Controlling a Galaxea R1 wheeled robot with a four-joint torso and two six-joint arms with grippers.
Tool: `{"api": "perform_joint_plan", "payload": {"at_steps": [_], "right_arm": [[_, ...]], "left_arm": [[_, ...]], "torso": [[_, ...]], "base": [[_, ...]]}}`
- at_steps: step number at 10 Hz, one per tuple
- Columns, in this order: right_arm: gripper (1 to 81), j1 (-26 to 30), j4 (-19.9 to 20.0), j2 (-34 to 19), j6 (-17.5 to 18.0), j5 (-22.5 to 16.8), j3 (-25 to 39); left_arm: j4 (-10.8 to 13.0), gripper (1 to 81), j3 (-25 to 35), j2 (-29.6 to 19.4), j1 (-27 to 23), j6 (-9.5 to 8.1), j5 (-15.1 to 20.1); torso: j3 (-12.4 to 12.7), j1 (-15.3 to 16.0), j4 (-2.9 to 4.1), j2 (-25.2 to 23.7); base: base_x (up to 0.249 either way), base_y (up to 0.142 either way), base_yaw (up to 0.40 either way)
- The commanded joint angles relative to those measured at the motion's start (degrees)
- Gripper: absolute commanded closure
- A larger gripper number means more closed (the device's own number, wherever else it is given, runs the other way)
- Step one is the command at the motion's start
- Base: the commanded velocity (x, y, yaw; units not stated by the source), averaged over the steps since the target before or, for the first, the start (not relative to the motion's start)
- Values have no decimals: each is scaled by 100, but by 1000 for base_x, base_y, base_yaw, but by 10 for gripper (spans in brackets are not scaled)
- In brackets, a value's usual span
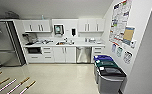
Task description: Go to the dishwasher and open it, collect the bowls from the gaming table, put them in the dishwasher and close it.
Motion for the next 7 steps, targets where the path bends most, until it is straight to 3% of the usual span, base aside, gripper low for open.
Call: {"api": "perform_joint_plan", "payload": {"at_steps": [1, 7], "right_arm": [[10, 281, -42, -95, -24, -304, 64], [10, 281, -60, -77, -24, -304, 38]], "left_arm": [[52, 10, 28, -96, -285, 31, 282], [70, 10, 28, -61, -293, 31, 282]], "torso": [[0, 0, 0, 0], [0, 2, 0, 2]], "base": [[240, 0, 0], [245, 0, 0]]}}
